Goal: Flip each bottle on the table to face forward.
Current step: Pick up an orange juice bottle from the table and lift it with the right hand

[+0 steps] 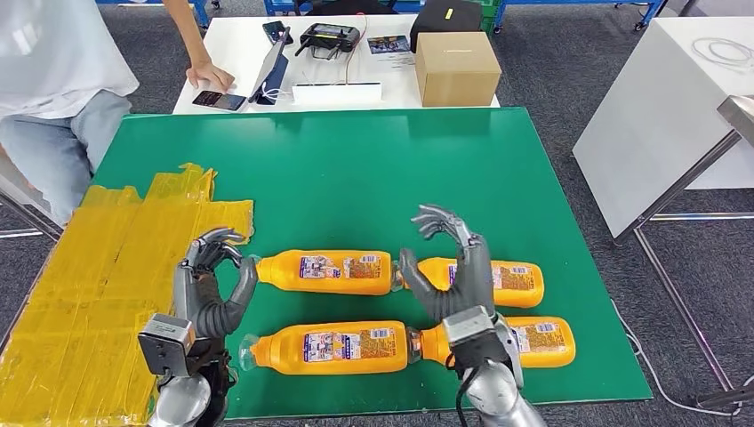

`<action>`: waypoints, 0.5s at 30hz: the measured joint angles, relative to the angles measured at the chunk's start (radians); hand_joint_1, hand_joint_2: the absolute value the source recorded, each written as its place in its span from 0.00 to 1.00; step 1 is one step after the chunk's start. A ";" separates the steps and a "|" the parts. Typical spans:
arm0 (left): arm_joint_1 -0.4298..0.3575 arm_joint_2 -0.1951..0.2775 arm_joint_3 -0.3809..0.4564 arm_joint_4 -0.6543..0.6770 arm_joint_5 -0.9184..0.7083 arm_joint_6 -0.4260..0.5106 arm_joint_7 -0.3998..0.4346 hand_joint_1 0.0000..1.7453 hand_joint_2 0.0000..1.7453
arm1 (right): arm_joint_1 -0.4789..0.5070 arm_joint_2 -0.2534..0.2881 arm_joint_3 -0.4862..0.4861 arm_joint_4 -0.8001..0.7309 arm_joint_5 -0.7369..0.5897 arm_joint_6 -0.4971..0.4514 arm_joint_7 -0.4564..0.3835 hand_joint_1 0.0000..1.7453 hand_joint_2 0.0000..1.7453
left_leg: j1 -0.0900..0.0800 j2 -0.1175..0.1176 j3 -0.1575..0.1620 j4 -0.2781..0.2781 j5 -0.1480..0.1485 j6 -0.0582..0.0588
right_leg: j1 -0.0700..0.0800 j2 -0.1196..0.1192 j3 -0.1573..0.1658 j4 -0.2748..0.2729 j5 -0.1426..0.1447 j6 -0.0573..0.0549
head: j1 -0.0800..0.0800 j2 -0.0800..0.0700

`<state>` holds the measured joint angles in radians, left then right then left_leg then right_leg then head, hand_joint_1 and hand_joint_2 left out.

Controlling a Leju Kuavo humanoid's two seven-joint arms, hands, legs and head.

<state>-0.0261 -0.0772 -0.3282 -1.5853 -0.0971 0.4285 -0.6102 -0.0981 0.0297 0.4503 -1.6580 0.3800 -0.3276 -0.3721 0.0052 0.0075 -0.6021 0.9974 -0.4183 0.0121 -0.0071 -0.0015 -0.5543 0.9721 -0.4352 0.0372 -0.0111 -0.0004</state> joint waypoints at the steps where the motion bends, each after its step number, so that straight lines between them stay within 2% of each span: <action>1: -0.001 -0.002 0.005 0.000 0.002 0.004 0.002 0.00 1.00 | -0.013 -0.002 0.005 0.014 0.030 -0.001 0.017 0.00 1.00 | 0.000 0.000 0.000 0.000 0.000 0.000 | 0.000 0.000 0.000 0.000 0.000 0.000 | 0.000 0.000; 6: -0.009 -0.005 0.046 0.002 0.013 0.011 0.036 0.00 1.00 | -0.097 -0.014 0.039 0.102 0.178 0.022 0.117 0.00 1.00 | 0.000 0.000 0.000 0.000 0.000 0.000 | 0.000 0.000 0.000 0.000 0.000 0.000 | 0.000 0.000; 15: -0.013 -0.005 0.061 0.004 0.009 0.006 0.047 0.00 1.00 | -0.120 -0.018 0.048 0.127 0.201 0.035 0.134 0.00 1.00 | 0.000 0.000 0.000 0.000 0.000 0.000 | 0.000 0.000 0.000 0.000 0.000 0.000 | 0.000 0.000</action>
<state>-0.0388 -0.0819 -0.2676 -1.5811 -0.0879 0.4343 -0.5631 -0.2183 0.0120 0.4980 -1.5306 0.5812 -0.2927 -0.2382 0.0053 0.0075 -0.6022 0.9975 -0.4179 0.0120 -0.0070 -0.0015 -0.5543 0.9723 -0.4350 0.0372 -0.0111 -0.0004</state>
